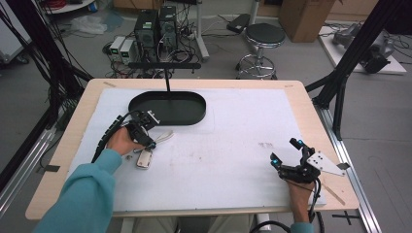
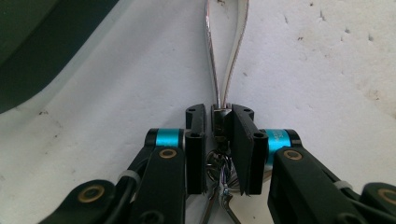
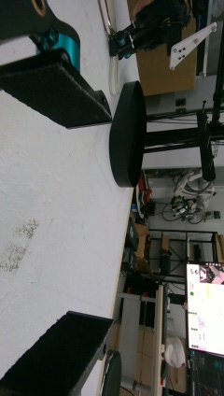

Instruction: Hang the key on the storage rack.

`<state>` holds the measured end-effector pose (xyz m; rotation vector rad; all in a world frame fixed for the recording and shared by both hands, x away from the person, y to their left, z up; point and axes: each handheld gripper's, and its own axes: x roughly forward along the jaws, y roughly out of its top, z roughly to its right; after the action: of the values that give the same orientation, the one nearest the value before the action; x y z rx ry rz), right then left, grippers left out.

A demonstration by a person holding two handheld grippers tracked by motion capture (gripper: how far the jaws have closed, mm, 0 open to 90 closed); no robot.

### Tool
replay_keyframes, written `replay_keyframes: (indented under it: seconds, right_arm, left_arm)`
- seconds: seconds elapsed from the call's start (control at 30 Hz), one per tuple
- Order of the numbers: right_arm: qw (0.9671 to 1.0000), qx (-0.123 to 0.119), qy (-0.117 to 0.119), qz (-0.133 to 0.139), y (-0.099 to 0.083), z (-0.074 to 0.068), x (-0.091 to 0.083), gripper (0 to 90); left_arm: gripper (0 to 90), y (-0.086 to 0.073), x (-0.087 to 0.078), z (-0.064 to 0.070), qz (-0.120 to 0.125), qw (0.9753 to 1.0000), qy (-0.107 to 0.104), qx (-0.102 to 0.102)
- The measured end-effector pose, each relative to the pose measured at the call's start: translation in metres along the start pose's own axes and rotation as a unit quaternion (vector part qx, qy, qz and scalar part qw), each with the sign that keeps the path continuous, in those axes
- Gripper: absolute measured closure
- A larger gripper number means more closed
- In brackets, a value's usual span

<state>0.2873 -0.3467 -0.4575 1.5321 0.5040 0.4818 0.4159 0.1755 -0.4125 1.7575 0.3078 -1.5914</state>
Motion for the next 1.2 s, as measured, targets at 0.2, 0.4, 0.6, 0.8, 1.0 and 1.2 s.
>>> replay_keyframes:
  seconds: [0.2,0.4,0.6,0.8,1.0,1.2]
  right_arm:
    - [1.0,0.0,0.0,0.0,0.0,0.0,0.0,3.5]
    - [1.0,0.0,0.0,0.0,0.0,0.0,0.0,3.4]
    - [1.0,0.0,0.0,0.0,0.0,0.0,0.0,3.4]
    - [1.0,0.0,0.0,0.0,0.0,0.0,0.0,3.4]
    - [1.0,0.0,0.0,0.0,0.0,0.0,0.0,3.4]
    - [1.0,-0.001,0.0,0.0,0.0,0.0,0.0,3.5]
  left_arm:
    - [80.7,0.0,0.0,-0.002,-0.002,1.0,0.001,-0.009]
    - [81.3,0.0,0.0,-0.002,0.0,0.9999,0.001,-0.01]
    - [81.4,-0.001,-0.001,0.0,0.009,0.9999,0.009,-0.01]
    - [81.5,-0.002,-0.009,-0.001,0.028,0.9993,0.021,-0.01]
    - [81.5,-0.003,-0.024,-0.003,0.074,0.9964,0.04,-0.012]
    - [81.5,-0.009,-0.041,-0.009,0.133,0.9895,0.057,-0.002]
